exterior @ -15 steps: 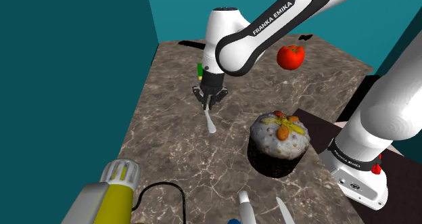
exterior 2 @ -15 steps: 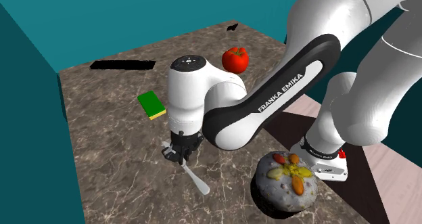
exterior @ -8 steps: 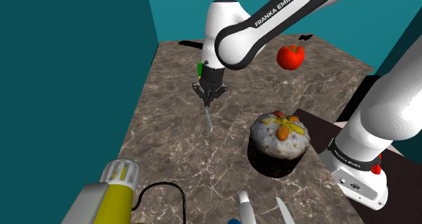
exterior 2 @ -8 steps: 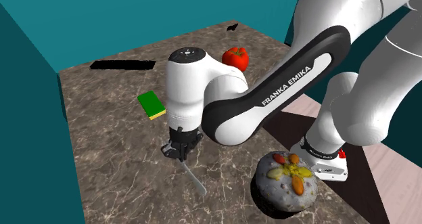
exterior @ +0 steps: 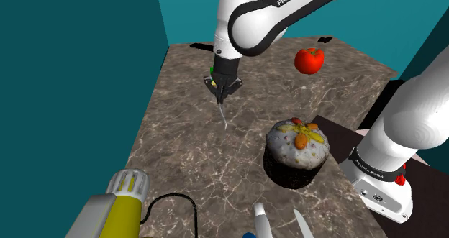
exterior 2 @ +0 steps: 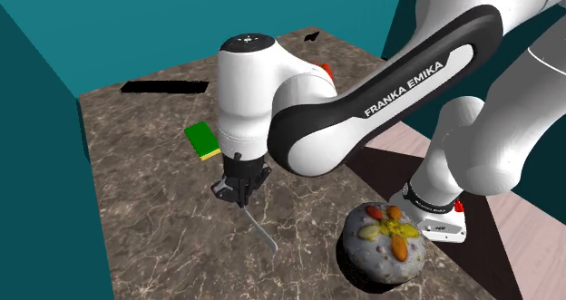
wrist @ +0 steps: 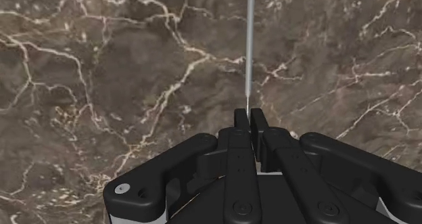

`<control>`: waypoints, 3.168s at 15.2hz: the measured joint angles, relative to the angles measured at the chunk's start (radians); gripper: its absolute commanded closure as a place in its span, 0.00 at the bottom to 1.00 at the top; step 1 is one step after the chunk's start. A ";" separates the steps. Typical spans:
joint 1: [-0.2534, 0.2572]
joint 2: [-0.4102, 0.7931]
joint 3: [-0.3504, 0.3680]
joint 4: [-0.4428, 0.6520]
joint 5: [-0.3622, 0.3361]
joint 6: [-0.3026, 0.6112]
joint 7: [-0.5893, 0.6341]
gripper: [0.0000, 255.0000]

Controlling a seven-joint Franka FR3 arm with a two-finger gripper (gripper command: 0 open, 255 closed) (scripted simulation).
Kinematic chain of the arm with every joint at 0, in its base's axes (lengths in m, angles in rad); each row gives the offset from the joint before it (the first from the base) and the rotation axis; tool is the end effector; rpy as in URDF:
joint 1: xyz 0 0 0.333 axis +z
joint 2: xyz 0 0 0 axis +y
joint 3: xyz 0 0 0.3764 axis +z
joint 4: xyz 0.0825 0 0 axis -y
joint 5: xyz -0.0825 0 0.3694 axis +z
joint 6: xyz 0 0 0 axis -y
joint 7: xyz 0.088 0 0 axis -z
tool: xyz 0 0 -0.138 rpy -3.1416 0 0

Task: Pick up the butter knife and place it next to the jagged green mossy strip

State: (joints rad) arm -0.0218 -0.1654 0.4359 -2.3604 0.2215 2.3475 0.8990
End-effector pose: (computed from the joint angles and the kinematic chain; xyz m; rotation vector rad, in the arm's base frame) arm 0.4320 0.2040 0.4385 -2.8297 0.9216 -0.0776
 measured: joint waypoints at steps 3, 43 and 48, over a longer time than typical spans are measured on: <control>0.001 -0.020 -0.003 0.023 0.002 -0.041 0.003 1.00; -0.337 0.646 -0.339 0.872 -0.091 -0.326 -0.596 1.00; -0.336 0.670 -0.338 0.838 -0.090 -0.269 -0.604 1.00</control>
State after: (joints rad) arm -0.3578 0.5041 0.0975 -1.5219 0.1317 2.0788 0.2951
